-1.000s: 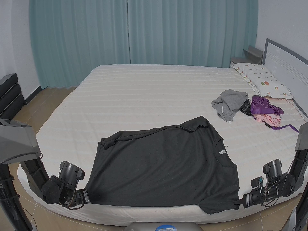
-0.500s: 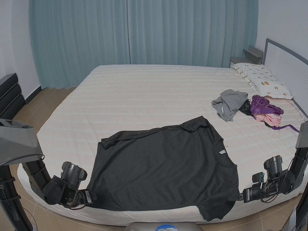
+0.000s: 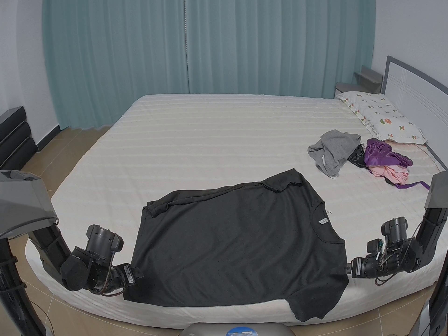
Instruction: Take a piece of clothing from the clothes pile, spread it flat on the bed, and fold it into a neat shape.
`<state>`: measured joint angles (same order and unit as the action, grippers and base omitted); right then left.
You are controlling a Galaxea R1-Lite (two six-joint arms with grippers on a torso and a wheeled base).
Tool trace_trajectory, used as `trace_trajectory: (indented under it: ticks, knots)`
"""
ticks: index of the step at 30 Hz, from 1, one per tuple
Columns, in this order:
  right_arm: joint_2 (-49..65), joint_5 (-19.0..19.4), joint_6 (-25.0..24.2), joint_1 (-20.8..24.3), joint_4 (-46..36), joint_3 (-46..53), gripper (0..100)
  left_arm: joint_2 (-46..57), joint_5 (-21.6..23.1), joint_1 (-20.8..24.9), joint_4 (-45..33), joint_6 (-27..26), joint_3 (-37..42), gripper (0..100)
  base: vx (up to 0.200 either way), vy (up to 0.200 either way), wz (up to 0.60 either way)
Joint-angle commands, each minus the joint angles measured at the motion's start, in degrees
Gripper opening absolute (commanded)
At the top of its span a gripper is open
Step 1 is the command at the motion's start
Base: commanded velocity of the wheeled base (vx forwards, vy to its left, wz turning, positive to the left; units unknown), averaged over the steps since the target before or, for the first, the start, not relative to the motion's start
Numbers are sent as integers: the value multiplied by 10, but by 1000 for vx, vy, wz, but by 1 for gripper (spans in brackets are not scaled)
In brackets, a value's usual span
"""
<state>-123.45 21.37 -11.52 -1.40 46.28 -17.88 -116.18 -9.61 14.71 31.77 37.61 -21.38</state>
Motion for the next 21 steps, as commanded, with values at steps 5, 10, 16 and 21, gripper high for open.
trace_trajectory:
  ticks: [5,10,16,21]
  knots:
    - [-27,-3,-1,-2,0,-5,0,12,7,-9,0,2,-6,100,0,0,0]
    - [6,-7,15,-24,-11,7,0,10,8,-11,0,2,-8,100,0,0,0]
    - [14,-9,69,-50,-26,21,0,10,8,-15,0,3,-11,100,0,0,0]
    - [17,-32,100,-62,-35,25,0,10,8,-21,0,2,-12,100,0,0,0]
